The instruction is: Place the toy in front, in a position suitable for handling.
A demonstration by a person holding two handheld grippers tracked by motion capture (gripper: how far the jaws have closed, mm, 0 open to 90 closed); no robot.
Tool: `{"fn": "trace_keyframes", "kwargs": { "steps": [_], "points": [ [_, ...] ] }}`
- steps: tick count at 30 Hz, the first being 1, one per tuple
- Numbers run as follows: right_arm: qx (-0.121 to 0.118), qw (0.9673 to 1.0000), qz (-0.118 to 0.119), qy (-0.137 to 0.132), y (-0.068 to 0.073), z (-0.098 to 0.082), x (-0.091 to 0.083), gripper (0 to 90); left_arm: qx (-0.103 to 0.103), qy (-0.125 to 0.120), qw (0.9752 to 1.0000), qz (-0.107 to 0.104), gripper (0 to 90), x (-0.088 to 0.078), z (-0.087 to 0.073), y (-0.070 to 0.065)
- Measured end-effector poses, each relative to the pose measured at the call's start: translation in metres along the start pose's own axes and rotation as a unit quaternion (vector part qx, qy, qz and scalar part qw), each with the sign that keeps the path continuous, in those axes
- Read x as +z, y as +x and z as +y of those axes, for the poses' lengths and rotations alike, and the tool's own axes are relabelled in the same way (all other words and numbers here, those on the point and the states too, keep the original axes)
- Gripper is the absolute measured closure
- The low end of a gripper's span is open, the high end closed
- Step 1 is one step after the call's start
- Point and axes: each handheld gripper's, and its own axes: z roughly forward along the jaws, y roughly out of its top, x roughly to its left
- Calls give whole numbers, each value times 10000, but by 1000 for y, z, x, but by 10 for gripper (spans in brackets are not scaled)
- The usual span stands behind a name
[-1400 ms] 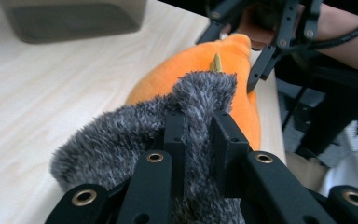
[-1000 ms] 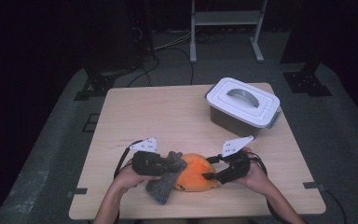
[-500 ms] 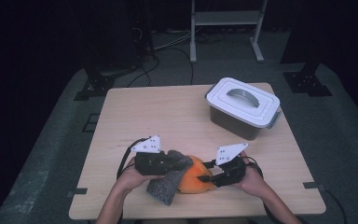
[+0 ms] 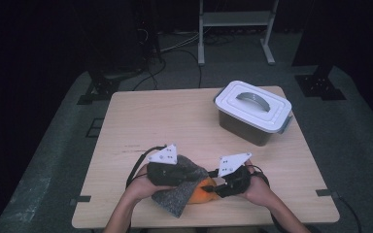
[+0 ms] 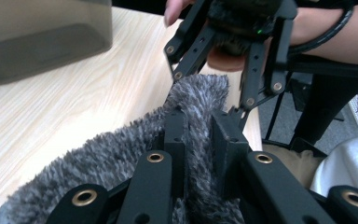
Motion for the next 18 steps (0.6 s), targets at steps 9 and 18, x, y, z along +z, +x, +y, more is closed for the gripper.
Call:
{"fn": "trace_keyframes", "kwargs": {
  "steps": [9,18],
  "points": [
    [42,10000,-53,6,-2,0,-1,560,-73,-84,9999,23,784,-7,-6,6],
    [-120,9999,21,19,2,1,0,565,44,-119,9998,-182,785,4,4,-4]
  ]
}}
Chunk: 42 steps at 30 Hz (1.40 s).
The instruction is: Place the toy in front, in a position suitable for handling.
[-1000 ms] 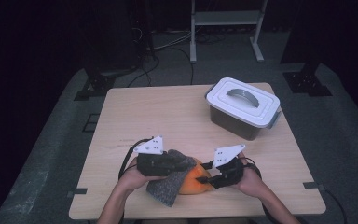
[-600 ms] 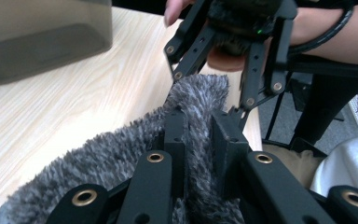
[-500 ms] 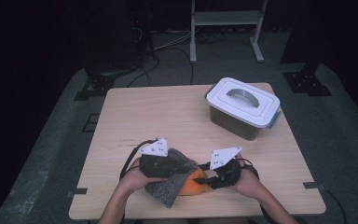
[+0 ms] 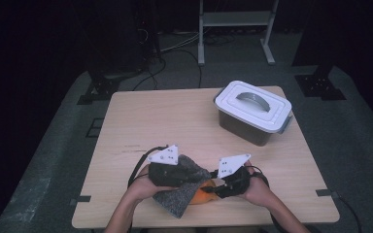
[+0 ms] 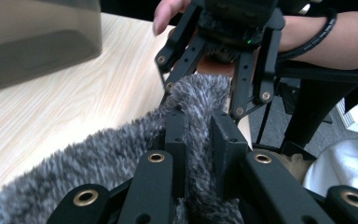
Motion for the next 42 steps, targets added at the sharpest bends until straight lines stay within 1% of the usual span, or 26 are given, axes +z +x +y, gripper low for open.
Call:
{"fn": "trace_keyframes", "kwargs": {
  "steps": [2,3,6,10,13,16,19,24,26,30,33,35,37,39,41,42],
  "points": [
    [60,10000,-3,-14,-2,-1,-1,566,-63,-9,10000,74,785,-3,-3,4],
    [80,10000,6,-22,-3,-2,-2,566,-128,-47,9999,99,784,-6,-6,7],
    [94,10000,4,-7,-6,-4,-3,565,-263,-129,9995,133,784,-12,-13,13],
    [202,9998,-7,19,-11,-8,-6,564,-491,-208,9983,256,783,-22,-24,23],
    [288,9996,-13,41,-15,-11,-9,564,-683,-250,9969,314,781,-28,-33,31],
    [353,9994,-4,58,-18,-14,-11,563,-768,-233,9960,390,779,-32,-39,35],
    [405,9992,40,45,-19,-15,-11,546,-833,-253,9957,330,779,-30,-41,35],
    [652,9977,206,12,-22,-15,-11,405,-787,-193,9965,185,780,-25,-39,33],
    [693,9973,241,-30,-23,-16,-12,370,-773,-204,9967,137,781,-23,-39,31],
    [691,9973,252,-22,-22,-14,-9,337,-640,-112,9979,43,780,-19,-35,27],
    [697,9972,254,-39,-21,-12,-8,325,-595,-87,9982,-51,781,-17,-33,24],
    [702,9973,229,-41,-21,-12,-6,317,-567,-97,9983,-52,780,-16,-33,24],
    [755,9969,213,-44,-20,-12,-5,330,-596,-119,9981,-21,779,-16,-34,25],
    [725,9972,158,-4,-19,-11,-5,425,-630,-151,9979,40,779,-18,-34,26],
    [584,9983,-29,40,-15,-9,-7,517,-636,-171,9978,122,777,-20,-34,27],
    [538,9985,-110,49,-14,-8,-8,544,-642,-193,9976,179,775,-22,-34,28]
  ]
}}
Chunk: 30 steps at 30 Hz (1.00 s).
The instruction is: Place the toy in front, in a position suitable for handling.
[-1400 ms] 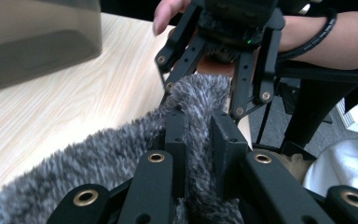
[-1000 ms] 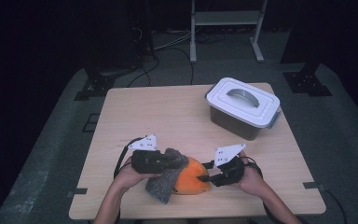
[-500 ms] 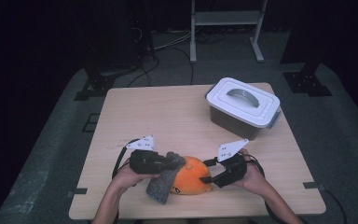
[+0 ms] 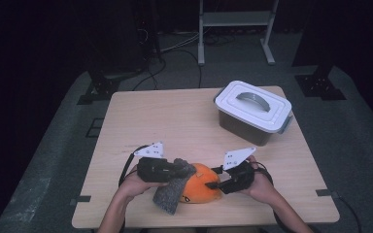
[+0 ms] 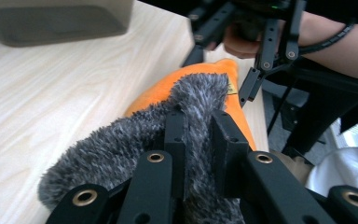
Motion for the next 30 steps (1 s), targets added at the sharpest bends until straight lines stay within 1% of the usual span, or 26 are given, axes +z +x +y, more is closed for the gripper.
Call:
{"fn": "trace_keyframes", "kwargs": {
  "steps": [1,3,4,8,9,10,11,12,13,14,16,18,19,21,23,25,26,28,30],
  "points": [
    [-43,9999,-90,-21,2,2,0,558,-24,-34,10000,15,773,-1,0,0],
    [-51,9999,-135,-85,2,3,-1,576,-24,-88,9999,57,773,-4,0,1],
    [-57,9997,-178,-134,2,4,-2,583,-11,-119,9999,111,773,-5,0,1],
    [-167,9979,-489,-390,1,8,-9,591,71,-259,9992,292,774,-9,4,0],
    [-205,9977,-509,-397,0,8,-9,590,70,-304,9990,306,774,-9,5,0],
    [-229,9976,-510,-406,0,8,-9,590,83,-298,9990,328,774,-9,6,-1],
    [-213,9979,-474,-394,-1,7,-8,586,89,-243,9991,338,774,-8,5,-1],
    [-219,9984,-406,-321,-1,5,-6,575,82,-166,9993,331,774,-5,4,-1],
    [-256,9987,-350,-280,-1,4,-4,563,44,-134,9995,293,774,-2,1,0],
    [-209,9989,-312,-289,0,3,-4,538,-23,-157,9996,223,774,0,-1,1],
    [-65,9997,-115,-194,-3,3,-5,455,-76,-135,9998,117,774,2,-2,2],
    [81,9997,8,-220,-6,2,-7,391,-58,-63,10000,-12,774,5,-2,0],
    [117,9996,74,-241,-8,1,-8,363,-47,-24,9999,-91,774,7,-2,-1],
    [251,9991,168,-302,-12,0,-11,329,-27,49,9997,-235,774,9,-1,-3],
    [315,9987,251,-320,-13,0,-10,294,15,125,9992,-372,774,11,-1,-4],
    [307,9987,293,-290,-12,-1,-8,293,38,168,9991,-389,772,11,0,-5],
    [319,9987,294,-285,-12,-1,-7,314,35,167,9992,-362,772,11,0,-5],
    [344,9987,304,-201,-12,-1,-6,387,47,143,9996,-259,772,9,0,-4],
    [300,9991,259,-142,-10,-1,-7,432,78,154,9997,-165,773,7,1,-4]
  ]
}}
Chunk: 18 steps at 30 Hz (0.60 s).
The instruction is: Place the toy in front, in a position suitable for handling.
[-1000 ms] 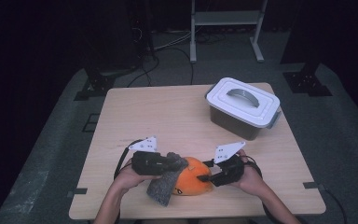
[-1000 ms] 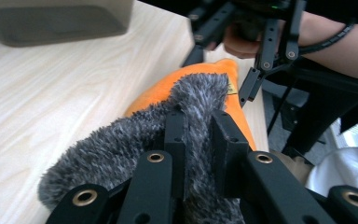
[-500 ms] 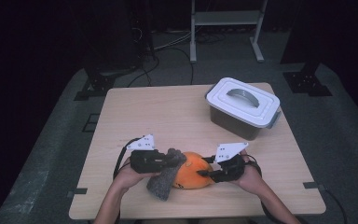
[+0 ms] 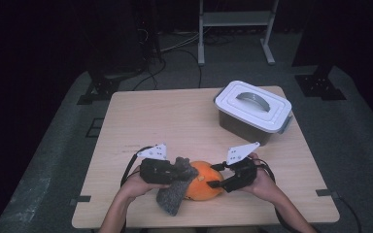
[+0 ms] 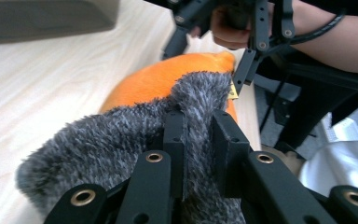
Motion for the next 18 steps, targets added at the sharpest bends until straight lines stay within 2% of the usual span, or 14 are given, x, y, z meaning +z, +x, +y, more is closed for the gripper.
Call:
{"fn": "trace_keyframes", "kwargs": {
  "steps": [3,10,14,18],
  "points": [
    [-60,10000,-33,41,1,-1,-2,446,57,92,9999,124,773,-3,-1,0],
    [44,10000,-11,60,-4,-6,-7,445,-129,158,9991,361,768,-10,-12,10],
    [31,10000,-40,76,-3,-5,-6,447,-84,94,9992,373,770,-10,-10,9],
    [-1,10000,-9,58,-1,-5,-5,447,-35,-163,9997,184,771,-8,-4,4]
  ]
}}
